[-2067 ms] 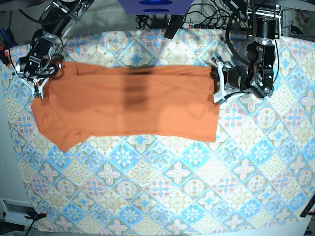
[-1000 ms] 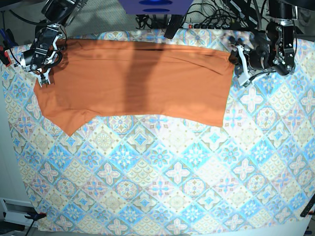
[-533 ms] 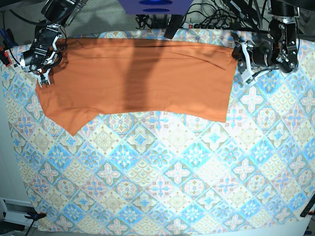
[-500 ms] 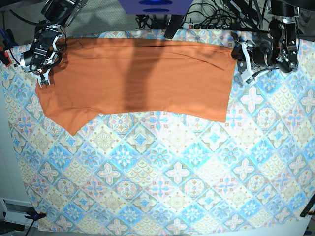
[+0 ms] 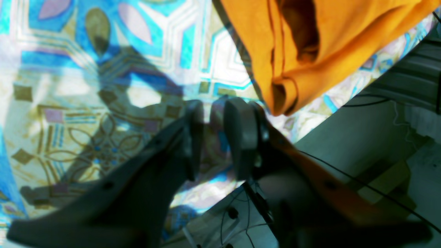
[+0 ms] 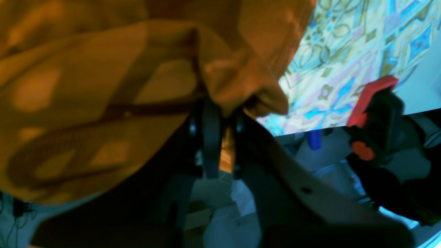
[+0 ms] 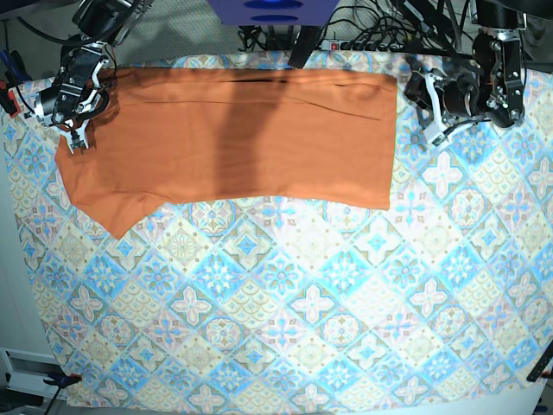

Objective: Fold the T-shirt properly
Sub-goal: 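Open the left gripper and move it down along the shirt's side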

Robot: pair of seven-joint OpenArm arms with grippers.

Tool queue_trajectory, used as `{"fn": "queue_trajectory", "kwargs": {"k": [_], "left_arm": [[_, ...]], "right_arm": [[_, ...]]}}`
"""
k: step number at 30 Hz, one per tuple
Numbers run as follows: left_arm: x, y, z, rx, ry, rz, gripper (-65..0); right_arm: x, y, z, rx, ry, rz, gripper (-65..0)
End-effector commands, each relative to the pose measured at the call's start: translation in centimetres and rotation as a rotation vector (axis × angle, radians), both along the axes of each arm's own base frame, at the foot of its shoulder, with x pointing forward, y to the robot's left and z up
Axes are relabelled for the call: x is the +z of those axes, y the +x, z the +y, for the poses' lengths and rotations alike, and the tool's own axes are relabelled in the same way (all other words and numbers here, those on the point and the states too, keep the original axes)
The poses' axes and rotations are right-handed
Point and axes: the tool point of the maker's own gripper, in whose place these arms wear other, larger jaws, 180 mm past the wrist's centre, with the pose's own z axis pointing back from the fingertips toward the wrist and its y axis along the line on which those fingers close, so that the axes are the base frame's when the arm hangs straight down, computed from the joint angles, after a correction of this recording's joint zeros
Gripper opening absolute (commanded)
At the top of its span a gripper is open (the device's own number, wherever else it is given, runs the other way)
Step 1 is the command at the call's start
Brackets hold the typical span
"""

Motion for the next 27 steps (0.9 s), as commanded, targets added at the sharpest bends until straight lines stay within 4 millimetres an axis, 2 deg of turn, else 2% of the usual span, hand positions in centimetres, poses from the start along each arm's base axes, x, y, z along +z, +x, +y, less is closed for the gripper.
{"fn": "queue_trajectory", "kwargs": {"k": [1,5,8,13,17,20,22,24,27], "left_arm": [[-0.4,-1.8,4.3,-0.011,0.189,0.092,-45.6],[-0.3,-1.5,4.2,-0.010,0.186,0.085,-46.4],[-0.3,-1.4,4.2,-0.010,0.186,0.084,-46.4],[-0.2,-0.8,4.3,-0.009,0.188,0.072,-46.2],[0.0,-0.5,4.3,-0.004,0.187,0.064,-45.7],[1.0,0.9,6.1,0.063,0.207,0.029,-45.7],[1.6,0.7,7.6,0.109,0.233,0.039,-45.7],[2.5,2.0,8.8,0.146,0.253,0.015,-45.6],[3.2,3.3,9.3,0.168,0.259,-0.013,-45.6]], "right_arm": [[2.1,1.3,-1.5,0.005,-0.062,-0.049,-58.1],[5.4,3.2,-2.3,0.020,-0.133,-0.140,-47.6],[6.9,3.9,-2.6,0.028,-0.165,-0.179,-39.4],[7.1,4.0,-2.6,0.031,-0.171,-0.184,-30.6],[7.1,4.0,-2.6,0.030,-0.169,-0.184,-27.5],[7.2,4.1,-2.7,0.030,-0.172,-0.188,-26.4],[7.3,4.2,-2.7,0.029,-0.173,-0.190,-26.4],[7.4,4.0,-2.9,0.031,-0.187,-0.180,-26.3],[7.7,3.6,-3.5,0.040,-0.233,-0.145,-26.3]]}}
